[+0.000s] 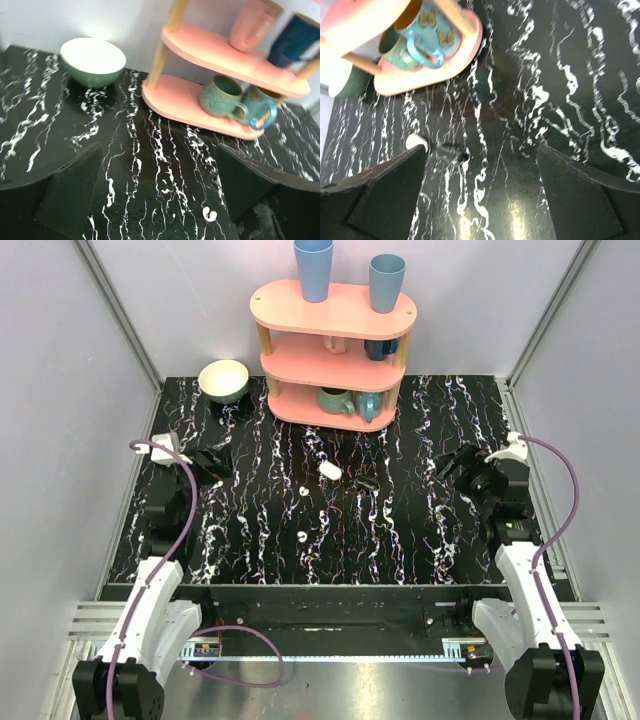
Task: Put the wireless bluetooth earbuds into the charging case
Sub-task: Pick up the charging case from the center of the board.
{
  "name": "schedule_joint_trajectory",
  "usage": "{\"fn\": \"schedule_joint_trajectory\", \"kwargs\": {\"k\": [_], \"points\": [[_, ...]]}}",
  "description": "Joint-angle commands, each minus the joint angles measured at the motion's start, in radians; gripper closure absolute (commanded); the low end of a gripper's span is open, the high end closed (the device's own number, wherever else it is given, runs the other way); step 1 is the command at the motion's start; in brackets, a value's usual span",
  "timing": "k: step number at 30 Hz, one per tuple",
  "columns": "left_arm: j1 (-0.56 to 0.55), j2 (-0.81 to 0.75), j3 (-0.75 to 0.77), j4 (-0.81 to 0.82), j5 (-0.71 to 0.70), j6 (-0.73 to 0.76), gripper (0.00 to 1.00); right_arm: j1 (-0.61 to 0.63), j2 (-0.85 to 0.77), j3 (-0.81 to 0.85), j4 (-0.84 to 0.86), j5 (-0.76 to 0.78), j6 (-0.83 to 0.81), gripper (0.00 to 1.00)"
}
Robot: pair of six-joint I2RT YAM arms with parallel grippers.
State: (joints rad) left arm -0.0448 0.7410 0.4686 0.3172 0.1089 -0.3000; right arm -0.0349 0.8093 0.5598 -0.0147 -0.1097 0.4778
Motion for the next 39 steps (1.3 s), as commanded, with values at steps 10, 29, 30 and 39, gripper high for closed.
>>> {"fn": "schedule_joint_trajectory", "kwargs": {"k": [10, 29, 30, 39], "points": [[0.014, 0.03, 0.169, -0.518, -0.28, -0.239, 0.01, 0.029, 0.264, 0.089, -0.066, -0.452, -0.039, 0.0], [0.014, -0.095, 0.252, -0.523, 0.173, -0.022, 0.01, 0.314, 0.448, 0.374, -0.299, -0.2, -0.301, 0.17], [0.014, -0.097, 0.245, -0.524, 0.163, -0.027, 0.01, 0.331, 0.48, 0.385, -0.312, -0.18, -0.33, 0.17], [0.014, -0.086, 0.199, -0.484, 0.152, -0.045, 0.01, 0.435, 0.683, 0.503, -0.378, -0.058, -0.45, 0.27]]}}
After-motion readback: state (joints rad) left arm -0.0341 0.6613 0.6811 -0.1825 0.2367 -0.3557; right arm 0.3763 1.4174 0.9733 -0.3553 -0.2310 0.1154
